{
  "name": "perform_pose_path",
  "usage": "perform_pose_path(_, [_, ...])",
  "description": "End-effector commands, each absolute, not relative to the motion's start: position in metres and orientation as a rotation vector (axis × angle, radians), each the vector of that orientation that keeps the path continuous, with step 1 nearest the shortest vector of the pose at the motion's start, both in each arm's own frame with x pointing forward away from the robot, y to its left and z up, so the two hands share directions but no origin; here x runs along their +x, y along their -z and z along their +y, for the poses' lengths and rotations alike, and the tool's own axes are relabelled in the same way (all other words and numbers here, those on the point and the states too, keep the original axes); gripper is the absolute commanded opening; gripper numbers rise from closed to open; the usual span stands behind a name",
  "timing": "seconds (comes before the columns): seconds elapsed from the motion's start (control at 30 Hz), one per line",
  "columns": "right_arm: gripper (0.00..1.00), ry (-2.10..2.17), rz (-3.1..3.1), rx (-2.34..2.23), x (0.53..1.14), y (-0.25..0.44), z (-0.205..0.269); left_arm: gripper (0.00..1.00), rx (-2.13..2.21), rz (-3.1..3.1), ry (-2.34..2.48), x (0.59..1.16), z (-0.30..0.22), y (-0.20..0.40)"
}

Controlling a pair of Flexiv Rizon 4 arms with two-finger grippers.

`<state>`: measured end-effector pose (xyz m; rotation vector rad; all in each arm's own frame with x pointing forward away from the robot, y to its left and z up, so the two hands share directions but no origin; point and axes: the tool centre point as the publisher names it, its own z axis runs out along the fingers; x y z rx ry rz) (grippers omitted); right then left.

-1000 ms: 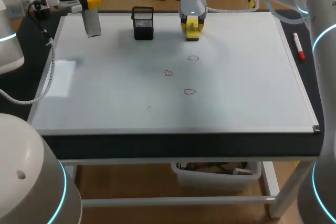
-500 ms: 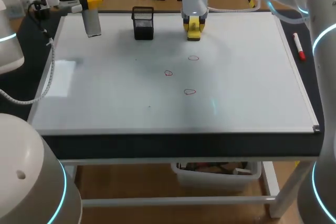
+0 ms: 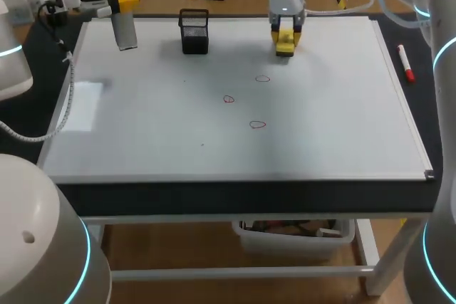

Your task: Pick up the inspection probe, press it on each red-marked spot on the whiteboard one by one, put down the probe, pick up the eraser, and wipe off all the red marks.

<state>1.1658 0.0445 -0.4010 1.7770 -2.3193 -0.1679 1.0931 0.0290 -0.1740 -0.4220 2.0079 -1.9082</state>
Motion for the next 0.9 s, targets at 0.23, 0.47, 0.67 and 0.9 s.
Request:
perform_pose_path(0.23, [0.0,-0.057,-2.488,1.702,1.083,0.363,0.003,0.0,-0.418,2.003,1.911,1.093,0.029,0.174])
perform_pose_path(0.47, [0.0,-0.244,-2.581,1.613,1.056,0.343,-0.014,0.0,-0.418,2.003,1.911,1.093,0.029,0.174])
perform_pose_path(0.67, [0.0,-0.462,-2.547,1.561,1.051,0.325,-0.012,0.0,-0.418,2.003,1.911,1.093,0.029,0.174])
perform_pose_path(0.9, [0.0,-0.538,-2.541,1.57,1.056,0.318,-0.005,0.0,-0.418,2.003,1.911,1.093,0.029,0.174])
